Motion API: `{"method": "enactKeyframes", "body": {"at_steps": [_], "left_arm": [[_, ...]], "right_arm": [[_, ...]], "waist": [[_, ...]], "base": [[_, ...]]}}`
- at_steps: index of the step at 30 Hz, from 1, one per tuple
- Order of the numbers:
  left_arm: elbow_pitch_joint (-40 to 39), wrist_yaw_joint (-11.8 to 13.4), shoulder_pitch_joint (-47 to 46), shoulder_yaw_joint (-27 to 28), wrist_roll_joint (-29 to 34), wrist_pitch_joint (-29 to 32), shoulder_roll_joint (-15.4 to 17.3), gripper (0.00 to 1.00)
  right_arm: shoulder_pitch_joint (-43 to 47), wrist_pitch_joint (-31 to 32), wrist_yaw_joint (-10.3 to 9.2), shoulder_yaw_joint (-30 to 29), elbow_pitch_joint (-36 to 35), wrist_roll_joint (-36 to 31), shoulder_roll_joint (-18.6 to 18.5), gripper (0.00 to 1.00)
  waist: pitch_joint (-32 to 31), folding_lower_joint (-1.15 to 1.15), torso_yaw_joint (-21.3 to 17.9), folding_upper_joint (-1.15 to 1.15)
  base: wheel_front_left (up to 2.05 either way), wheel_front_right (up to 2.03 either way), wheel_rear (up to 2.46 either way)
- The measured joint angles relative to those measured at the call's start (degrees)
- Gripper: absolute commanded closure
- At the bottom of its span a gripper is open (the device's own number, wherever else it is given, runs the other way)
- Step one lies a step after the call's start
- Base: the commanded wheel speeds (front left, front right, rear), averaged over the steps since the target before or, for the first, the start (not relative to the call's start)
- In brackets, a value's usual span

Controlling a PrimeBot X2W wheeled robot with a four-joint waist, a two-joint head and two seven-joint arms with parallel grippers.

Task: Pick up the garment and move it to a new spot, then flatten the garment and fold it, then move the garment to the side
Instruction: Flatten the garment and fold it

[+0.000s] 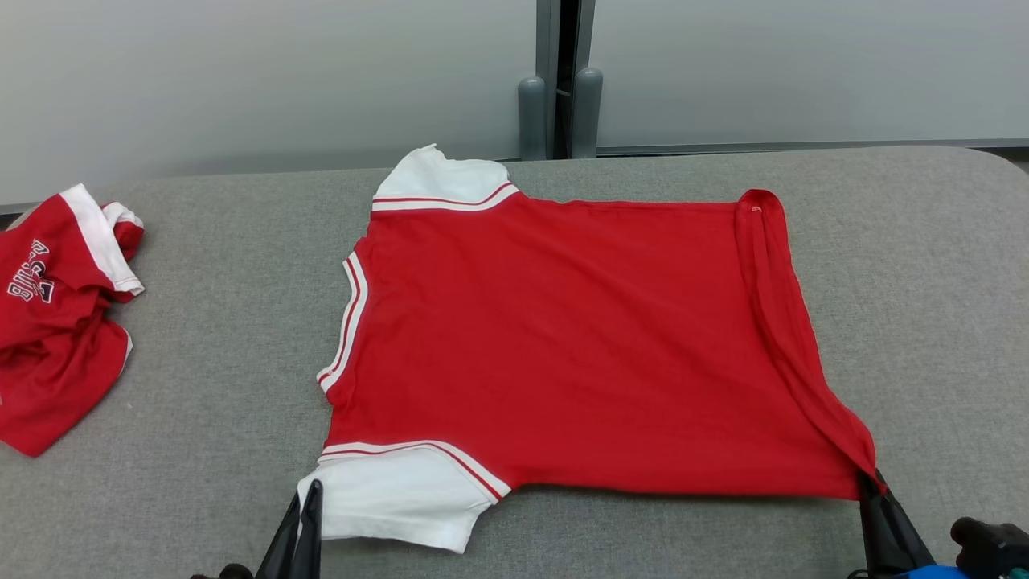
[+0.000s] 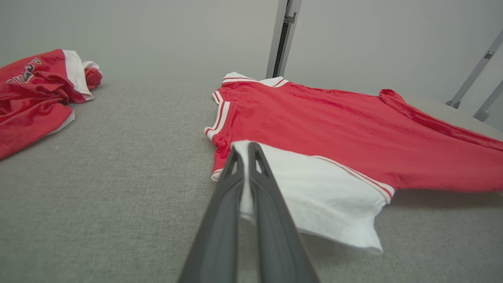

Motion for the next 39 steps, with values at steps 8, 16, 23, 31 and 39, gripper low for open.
{"method": "enactKeyframes", "body": {"at_steps": [8, 16, 23, 31, 39], "left_arm": [[2.07, -1.99, -6.67, -1.75, 1.92, 0.01, 1.82, 1.00], [5.91, -2.98, -14.35, -1.86, 2.53, 0.01, 3.36, 1.00], [10.21, -3.81, -21.29, -1.91, 3.00, 0.00, 4.66, 1.00], [15.99, -4.69, -29.87, -2.45, 3.60, 0.01, 5.49, 1.00], [20.54, -5.24, -35.47, -2.57, 4.02, 0.00, 5.37, 1.00]], "right_arm": [[-4.21, 0.47, 0.00, 0.66, 1.31, -0.76, -0.60, 1.00], [-8.22, 0.99, 0.00, 1.62, 2.81, 0.33, -0.85, 1.00], [-13.76, 1.72, 0.00, 2.74, 5.27, 1.25, -1.58, 1.00], [-21.11, 1.96, 0.00, 4.00, 7.92, 1.77, -2.66, 1.00], [-26.19, 0.97, 0.00, 5.01, 10.74, 1.61, -2.83, 0.61]], "waist": [[0.24, 0.01, -0.33, 0.00], [1.97, 0.01, -1.29, 0.00], [4.47, 0.01, -2.28, 0.00], [8.35, 0.01, -3.04, 0.00], [10.96, 0.01, -3.37, 0.00]], "base": [[0.00, 0.00, 0.00], [0.00, 0.00, 0.00], [0.00, 0.00, 0.00], [0.00, 0.00, 0.00], [0.00, 0.00, 0.00]]}}
